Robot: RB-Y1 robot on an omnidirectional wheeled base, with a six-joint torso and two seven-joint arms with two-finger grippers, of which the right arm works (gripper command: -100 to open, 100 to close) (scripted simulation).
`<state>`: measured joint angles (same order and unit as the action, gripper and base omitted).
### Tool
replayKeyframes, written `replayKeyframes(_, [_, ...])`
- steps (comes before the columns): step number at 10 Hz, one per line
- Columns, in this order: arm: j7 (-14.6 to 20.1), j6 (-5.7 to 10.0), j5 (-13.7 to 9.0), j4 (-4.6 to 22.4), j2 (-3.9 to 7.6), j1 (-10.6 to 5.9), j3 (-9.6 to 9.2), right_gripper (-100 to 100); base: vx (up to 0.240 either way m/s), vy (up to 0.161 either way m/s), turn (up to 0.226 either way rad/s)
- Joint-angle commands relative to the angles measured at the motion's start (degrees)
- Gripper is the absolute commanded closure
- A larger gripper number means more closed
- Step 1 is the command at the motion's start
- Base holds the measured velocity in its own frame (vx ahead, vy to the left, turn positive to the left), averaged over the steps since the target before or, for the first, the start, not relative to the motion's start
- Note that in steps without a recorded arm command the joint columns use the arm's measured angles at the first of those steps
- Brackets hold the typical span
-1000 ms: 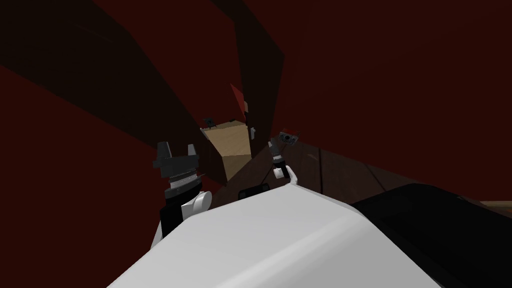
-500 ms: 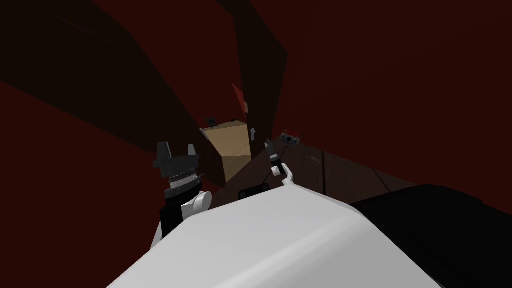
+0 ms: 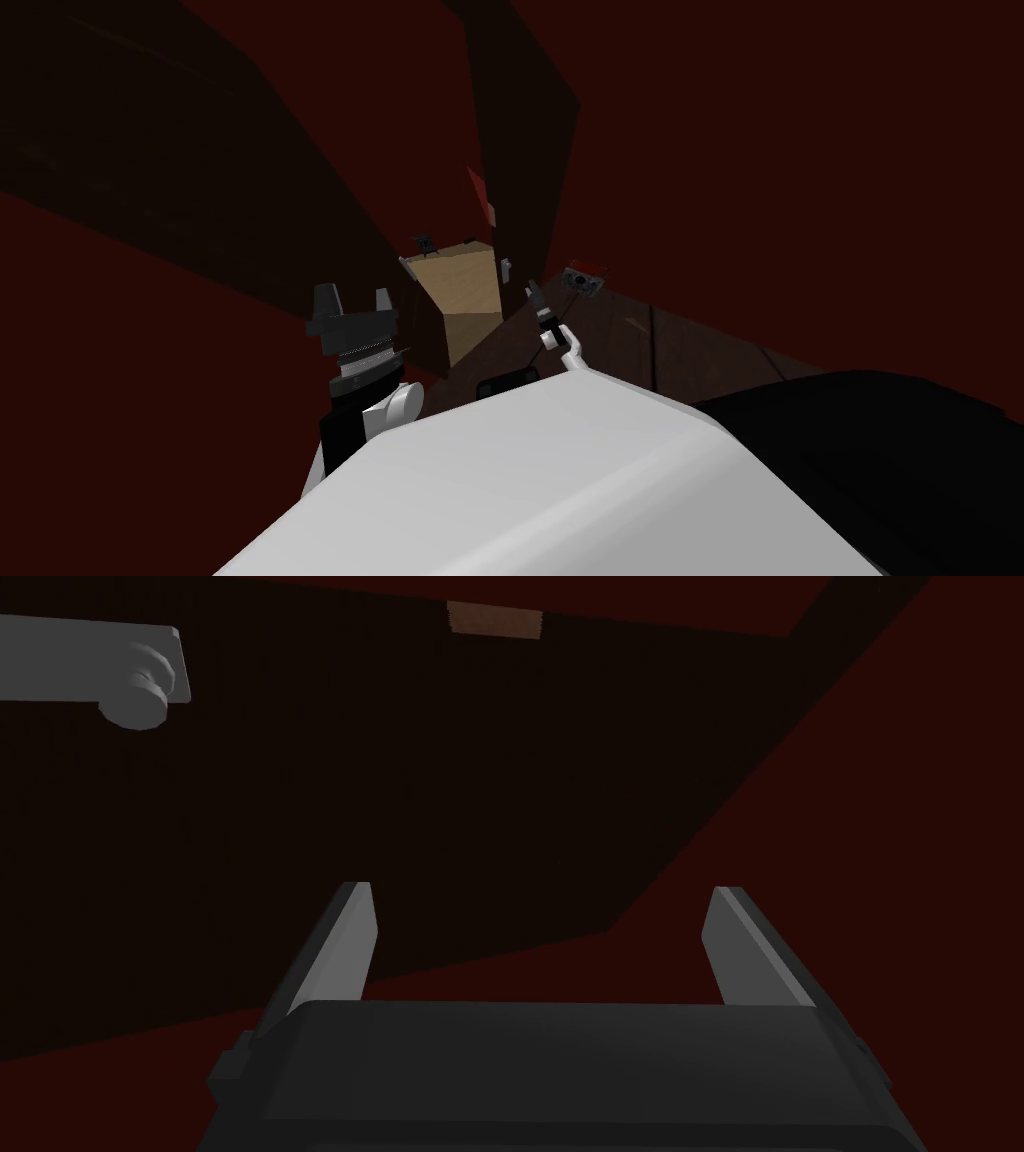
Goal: Push the door open
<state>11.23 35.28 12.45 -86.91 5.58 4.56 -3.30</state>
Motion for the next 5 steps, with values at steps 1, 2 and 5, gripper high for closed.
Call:
replayKeyframes(1, [0.98,0.15,0.43,2.86,0.28,-1.70,-0.14,-100,0.054,-0.058,0.037])
replayKeyframes(2, [1.85,0.15,0.81,4.74,0.51,-3.07,-0.30,-100,0.077,-0.073,0.054])
replayKeyframes(5, [3.61,0.16,1.56,9.38,0.94,-5.82,-0.61,-100,0.060,-0.068,0.042])
